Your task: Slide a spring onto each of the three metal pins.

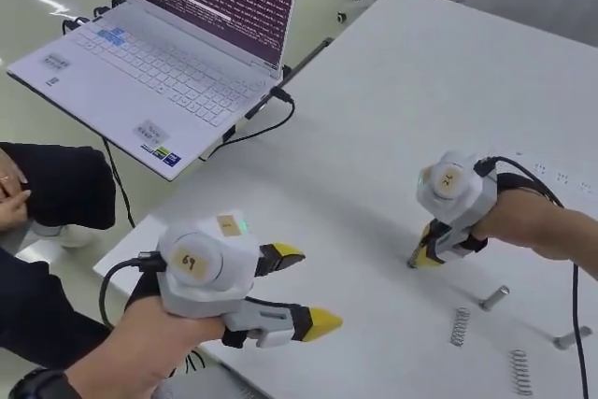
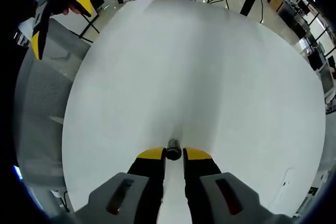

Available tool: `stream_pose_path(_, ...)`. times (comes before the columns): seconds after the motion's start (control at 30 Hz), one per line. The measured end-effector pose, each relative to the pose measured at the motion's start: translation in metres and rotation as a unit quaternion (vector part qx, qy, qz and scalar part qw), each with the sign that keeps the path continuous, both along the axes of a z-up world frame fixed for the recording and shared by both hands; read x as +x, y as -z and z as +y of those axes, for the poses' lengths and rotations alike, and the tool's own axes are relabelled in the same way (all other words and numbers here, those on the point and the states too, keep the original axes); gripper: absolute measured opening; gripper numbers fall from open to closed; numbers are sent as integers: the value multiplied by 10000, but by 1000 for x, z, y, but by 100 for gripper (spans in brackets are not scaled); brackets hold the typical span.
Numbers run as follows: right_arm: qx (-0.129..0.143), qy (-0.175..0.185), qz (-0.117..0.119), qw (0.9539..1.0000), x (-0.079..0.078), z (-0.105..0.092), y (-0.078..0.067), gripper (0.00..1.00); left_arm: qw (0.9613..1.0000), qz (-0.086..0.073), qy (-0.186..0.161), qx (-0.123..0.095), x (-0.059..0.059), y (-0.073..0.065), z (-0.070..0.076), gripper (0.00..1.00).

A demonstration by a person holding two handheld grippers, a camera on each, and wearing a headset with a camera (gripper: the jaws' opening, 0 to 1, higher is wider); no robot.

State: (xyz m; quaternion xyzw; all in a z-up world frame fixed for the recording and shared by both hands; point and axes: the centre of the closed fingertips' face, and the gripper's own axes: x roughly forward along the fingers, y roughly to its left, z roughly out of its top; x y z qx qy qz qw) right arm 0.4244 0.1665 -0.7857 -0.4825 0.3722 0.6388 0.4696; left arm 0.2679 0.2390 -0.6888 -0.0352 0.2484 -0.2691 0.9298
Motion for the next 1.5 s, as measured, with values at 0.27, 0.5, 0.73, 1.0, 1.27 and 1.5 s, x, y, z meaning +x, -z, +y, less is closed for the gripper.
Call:
stream_pose_path(0.27,74,100,-38,9999,-1,-3,-10,14,10000,-24,26,-2,0,-3,-1,51)
stream_pose_path(0.5,249,264,-137,9992,4,-4,-24,19,9999,-64,80,13,0,-5,-4,51)
stream_pose_path(0.73,412,450,-244,9978,9,-8,-39,21,9999,-105,131,13,-1,-10,-8,51)
stream_pose_path(1.0,648,789,-308,9943,13,-18,-55,23,9998,-124,126,-50,-1,-13,-11,51)
stream_pose_path(1.27,1045,1342,-250,9851,16,-30,-72,25,9998,-128,103,-118,2,-16,-11,50)
stream_pose_path(1.5,1465,1886,-138,9710,19,-42,-85,26,9997,-140,197,-99,7,-18,-14,50)
